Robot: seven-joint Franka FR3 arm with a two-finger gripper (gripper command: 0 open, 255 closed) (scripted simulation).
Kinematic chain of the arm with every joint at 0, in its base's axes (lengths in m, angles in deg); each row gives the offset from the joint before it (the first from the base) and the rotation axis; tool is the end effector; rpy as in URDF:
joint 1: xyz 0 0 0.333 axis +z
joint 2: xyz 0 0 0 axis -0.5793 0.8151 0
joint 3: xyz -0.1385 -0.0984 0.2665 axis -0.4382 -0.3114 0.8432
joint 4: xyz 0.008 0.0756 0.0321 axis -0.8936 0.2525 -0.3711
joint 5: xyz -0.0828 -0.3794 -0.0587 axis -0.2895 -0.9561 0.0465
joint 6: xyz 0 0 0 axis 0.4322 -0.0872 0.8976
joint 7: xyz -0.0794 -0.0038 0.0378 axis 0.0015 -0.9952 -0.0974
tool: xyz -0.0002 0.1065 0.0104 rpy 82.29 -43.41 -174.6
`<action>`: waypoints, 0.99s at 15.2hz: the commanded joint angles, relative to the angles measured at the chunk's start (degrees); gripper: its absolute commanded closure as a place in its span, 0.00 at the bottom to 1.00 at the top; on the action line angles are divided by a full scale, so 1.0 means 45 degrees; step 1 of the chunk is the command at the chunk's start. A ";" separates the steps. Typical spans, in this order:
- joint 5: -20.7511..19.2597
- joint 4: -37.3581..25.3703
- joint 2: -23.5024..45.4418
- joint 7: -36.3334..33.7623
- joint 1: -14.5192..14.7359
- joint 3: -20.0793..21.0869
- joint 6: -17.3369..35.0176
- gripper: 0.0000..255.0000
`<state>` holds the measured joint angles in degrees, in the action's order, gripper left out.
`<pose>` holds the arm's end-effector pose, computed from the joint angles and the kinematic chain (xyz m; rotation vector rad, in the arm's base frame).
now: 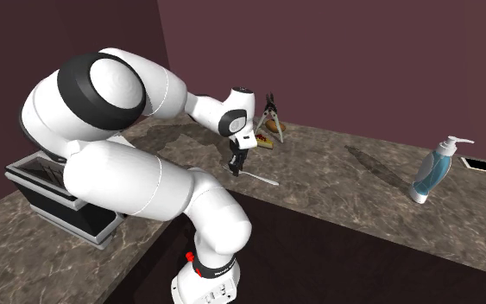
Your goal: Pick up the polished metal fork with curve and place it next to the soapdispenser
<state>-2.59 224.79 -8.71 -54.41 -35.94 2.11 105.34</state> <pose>0.2461 0.2219 0.3329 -2.6935 1.5563 0.0876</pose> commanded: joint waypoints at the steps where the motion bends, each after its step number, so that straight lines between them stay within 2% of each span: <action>1: 0.0041 0.0111 0.0119 0.0001 -0.0002 0.0095 0.0016 1.00; 4: 0.0031 0.0134 0.0015 -0.0016 0.0063 0.0030 -0.0078 1.00; 15: -0.0974 -0.0893 -0.1421 -0.0312 0.0150 -0.1272 -0.2546 1.00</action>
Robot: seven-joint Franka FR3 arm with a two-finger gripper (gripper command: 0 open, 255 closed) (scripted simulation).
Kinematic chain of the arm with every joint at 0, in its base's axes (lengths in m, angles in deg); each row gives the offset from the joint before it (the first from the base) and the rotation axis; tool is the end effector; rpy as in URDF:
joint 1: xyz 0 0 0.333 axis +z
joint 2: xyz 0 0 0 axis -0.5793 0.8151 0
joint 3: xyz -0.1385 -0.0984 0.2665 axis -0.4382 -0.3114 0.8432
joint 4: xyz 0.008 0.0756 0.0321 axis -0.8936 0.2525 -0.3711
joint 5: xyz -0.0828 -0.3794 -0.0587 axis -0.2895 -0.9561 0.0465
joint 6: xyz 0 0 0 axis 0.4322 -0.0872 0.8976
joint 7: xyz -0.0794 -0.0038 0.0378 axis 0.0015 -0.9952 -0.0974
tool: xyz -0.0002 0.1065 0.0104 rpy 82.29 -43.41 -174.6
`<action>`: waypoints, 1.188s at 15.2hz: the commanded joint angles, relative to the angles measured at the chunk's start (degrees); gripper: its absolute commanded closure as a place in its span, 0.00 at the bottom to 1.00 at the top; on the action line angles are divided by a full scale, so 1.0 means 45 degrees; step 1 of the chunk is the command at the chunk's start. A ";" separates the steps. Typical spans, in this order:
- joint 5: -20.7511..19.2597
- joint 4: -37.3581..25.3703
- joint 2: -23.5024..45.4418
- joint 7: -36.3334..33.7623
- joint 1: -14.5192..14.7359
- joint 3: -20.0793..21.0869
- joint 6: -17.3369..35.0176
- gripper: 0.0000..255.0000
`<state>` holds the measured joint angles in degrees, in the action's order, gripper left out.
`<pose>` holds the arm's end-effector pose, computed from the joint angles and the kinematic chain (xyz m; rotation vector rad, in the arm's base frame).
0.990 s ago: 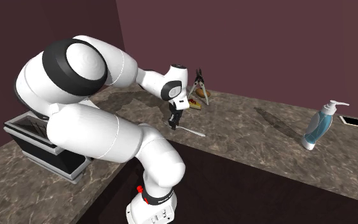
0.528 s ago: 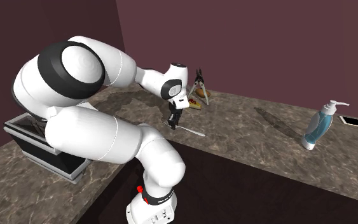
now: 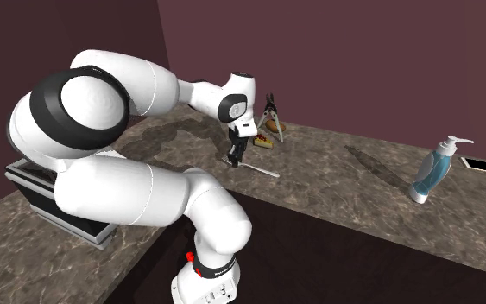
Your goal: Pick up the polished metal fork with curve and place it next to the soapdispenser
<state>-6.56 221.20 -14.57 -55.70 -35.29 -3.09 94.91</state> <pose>0.2431 0.2203 0.3807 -2.7032 1.5635 0.1027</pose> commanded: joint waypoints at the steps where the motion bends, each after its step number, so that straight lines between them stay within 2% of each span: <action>1: -0.0179 -0.0209 -0.0210 -0.0049 -0.0001 -0.0222 -0.0430 1.00; 18: -0.1488 -0.2507 -0.0954 -0.0417 -0.0268 -0.1718 -0.3475 1.00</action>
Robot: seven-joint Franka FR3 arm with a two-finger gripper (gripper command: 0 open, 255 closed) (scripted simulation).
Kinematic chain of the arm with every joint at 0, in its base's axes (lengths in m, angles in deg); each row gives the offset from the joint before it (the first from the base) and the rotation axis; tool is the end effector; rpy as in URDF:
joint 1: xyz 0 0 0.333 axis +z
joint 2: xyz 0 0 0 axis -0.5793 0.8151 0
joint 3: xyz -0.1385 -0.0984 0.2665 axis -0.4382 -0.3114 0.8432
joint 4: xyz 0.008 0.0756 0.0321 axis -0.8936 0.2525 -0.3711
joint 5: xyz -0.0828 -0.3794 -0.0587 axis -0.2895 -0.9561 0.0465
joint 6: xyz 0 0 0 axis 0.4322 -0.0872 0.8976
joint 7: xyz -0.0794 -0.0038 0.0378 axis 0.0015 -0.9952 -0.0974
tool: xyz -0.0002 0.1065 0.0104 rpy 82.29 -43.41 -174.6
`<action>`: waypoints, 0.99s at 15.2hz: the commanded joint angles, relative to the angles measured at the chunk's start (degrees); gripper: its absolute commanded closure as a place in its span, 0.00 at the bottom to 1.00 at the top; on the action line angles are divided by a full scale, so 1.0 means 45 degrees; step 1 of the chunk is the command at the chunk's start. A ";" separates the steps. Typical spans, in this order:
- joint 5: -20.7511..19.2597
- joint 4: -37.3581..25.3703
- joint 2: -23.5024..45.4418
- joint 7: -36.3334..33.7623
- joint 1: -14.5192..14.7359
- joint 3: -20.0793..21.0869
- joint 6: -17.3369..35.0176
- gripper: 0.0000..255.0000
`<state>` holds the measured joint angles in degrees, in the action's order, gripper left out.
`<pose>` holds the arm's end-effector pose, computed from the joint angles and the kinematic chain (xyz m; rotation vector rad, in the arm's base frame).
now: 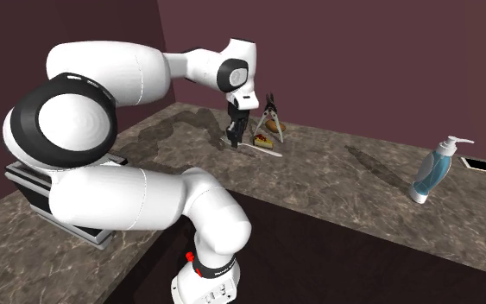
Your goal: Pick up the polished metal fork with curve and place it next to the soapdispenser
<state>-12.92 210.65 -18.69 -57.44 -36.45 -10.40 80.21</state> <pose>0.2433 0.2202 0.4749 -2.7036 1.5633 0.1028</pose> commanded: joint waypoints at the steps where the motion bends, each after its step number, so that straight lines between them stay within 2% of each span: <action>1: -0.0139 -0.0318 -0.0043 -0.0051 -0.0030 -0.0164 -0.0368 1.00; 15: -0.0932 -0.2709 0.0236 -0.0353 -0.0326 -0.1013 -0.2493 1.00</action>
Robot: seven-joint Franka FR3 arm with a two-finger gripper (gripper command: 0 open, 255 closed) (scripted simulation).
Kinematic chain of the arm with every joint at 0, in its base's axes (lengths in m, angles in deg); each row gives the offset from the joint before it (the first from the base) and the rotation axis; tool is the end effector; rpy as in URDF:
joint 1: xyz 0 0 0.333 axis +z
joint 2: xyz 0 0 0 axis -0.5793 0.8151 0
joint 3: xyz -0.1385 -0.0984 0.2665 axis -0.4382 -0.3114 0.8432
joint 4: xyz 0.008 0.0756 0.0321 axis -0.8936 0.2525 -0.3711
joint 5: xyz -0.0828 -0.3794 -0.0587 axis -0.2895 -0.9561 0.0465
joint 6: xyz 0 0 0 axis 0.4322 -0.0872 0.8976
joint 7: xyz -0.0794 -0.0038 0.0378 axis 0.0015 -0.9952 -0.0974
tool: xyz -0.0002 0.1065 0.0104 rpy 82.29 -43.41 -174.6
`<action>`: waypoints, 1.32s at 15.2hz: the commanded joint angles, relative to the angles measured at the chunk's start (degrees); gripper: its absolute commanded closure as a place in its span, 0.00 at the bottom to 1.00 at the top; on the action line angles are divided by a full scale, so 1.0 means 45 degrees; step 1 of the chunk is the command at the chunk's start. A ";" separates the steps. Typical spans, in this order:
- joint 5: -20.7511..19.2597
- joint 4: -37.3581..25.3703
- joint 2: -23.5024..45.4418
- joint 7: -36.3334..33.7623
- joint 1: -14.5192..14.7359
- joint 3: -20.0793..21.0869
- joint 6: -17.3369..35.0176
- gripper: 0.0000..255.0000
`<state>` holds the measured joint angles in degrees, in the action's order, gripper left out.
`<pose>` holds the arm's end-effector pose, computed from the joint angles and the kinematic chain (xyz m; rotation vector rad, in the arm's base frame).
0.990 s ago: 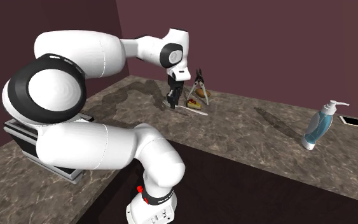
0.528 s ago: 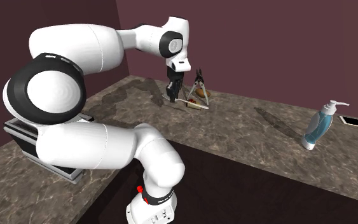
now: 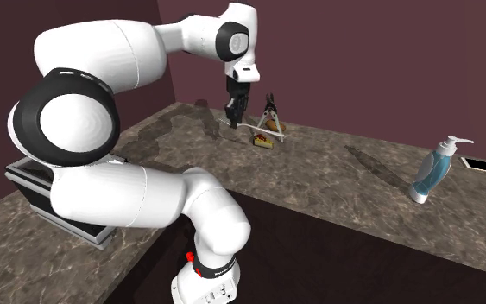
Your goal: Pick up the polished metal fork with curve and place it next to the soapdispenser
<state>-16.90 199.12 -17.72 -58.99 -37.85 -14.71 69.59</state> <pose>0.2428 0.2205 0.5557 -2.7034 1.5641 0.1030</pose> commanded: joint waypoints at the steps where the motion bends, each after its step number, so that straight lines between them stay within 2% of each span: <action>1: -0.0097 -0.0331 0.0061 -0.0033 -0.0037 -0.0106 -0.0280 1.00; 16: -0.0691 -0.3276 0.0947 -0.0413 -0.0344 -0.0677 -0.2354 1.00; 20: -0.1432 -0.3572 0.1941 0.0530 -0.0831 -0.1221 -0.1901 1.00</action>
<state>-22.50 183.56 -10.55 -57.62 -40.92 -19.82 60.21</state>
